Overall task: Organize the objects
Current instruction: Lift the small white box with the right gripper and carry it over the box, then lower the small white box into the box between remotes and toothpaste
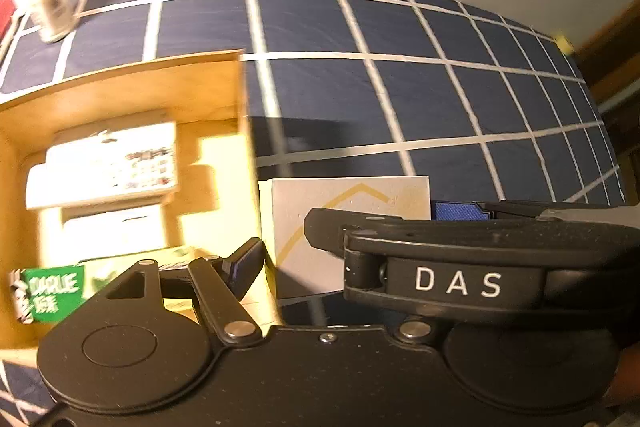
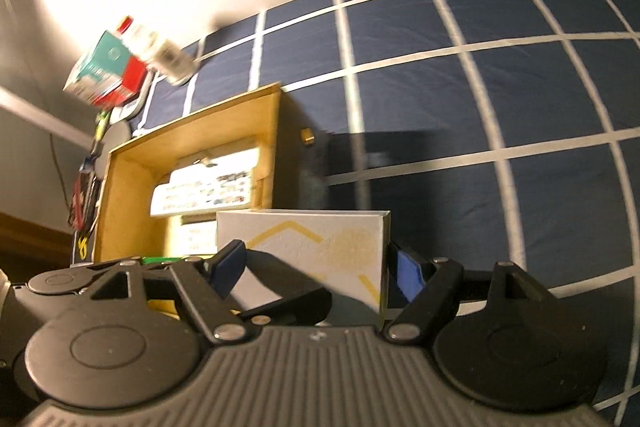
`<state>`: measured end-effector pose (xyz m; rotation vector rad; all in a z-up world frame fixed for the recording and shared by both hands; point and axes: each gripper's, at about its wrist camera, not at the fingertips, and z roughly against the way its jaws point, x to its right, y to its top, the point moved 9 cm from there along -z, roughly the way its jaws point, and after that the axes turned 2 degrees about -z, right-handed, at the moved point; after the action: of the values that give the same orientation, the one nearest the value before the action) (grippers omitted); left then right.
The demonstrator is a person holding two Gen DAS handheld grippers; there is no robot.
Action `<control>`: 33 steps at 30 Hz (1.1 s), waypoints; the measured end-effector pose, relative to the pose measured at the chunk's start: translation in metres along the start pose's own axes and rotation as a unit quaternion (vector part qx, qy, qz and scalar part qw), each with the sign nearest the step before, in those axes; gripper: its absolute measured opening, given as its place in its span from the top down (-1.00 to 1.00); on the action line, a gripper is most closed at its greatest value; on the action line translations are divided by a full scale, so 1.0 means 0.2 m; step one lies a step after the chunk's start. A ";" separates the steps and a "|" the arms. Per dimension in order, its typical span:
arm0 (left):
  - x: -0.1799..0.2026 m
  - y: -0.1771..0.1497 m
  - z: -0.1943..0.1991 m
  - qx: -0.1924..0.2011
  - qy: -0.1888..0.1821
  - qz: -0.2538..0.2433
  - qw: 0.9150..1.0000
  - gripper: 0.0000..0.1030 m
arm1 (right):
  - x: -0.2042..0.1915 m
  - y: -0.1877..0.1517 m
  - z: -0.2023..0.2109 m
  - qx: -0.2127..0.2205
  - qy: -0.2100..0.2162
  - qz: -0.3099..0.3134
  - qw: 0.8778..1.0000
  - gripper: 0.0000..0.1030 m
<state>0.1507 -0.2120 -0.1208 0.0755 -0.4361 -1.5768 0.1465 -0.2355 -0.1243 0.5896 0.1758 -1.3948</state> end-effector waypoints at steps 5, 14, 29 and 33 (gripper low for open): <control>-0.17 -0.05 0.08 0.008 0.007 0.019 1.000 -0.34 | -0.19 -0.05 -0.05 -0.007 0.006 0.021 1.000 -0.50; -0.42 -0.12 0.16 0.015 0.012 0.048 0.999 -0.34 | -0.45 -0.11 -0.16 -0.019 0.009 0.046 0.999 -0.49; -0.81 -0.11 0.10 -0.005 0.007 0.071 0.997 -0.34 | -0.68 -0.10 -0.47 -0.050 0.003 0.055 0.997 -0.49; -0.88 -0.09 0.04 -0.015 0.000 0.073 0.997 -0.34 | -0.69 -0.07 -0.56 -0.060 -0.004 0.052 0.997 -0.49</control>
<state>0.1425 -0.0400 -0.1582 0.0203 -0.4102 -1.4396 0.1316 -0.0615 -0.1609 0.4877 0.2174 -1.2760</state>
